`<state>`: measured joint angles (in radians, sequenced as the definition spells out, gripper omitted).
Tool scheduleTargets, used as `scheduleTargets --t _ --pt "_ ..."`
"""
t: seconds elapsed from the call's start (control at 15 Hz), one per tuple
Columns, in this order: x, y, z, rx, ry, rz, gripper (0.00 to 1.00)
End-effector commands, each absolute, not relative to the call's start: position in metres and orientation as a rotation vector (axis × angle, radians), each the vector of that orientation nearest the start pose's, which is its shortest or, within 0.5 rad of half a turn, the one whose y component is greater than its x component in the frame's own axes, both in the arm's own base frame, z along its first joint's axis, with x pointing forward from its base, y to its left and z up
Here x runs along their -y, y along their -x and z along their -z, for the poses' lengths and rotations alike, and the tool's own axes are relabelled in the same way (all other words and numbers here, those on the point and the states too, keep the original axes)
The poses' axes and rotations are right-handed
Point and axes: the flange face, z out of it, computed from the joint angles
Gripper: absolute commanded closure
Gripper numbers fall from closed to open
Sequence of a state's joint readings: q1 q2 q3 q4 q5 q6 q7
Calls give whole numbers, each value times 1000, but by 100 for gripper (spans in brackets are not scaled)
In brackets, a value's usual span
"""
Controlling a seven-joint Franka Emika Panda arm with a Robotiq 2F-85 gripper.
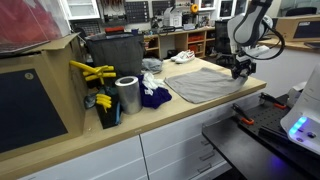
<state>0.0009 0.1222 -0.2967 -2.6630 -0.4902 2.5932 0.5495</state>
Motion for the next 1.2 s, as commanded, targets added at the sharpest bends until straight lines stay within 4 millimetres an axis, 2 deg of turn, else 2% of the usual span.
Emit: scheduleTargets --t 0.0,0.2,0.67,1.13 --pt "89 -377 -208 -681 3349 -256 100" --pt "61 -380 -215 -646 3352 -272 100" --pt "-4 -384 -216 -567 3357 -285 100" --pt "-57 -382 -219 -435 3350 -269 100"
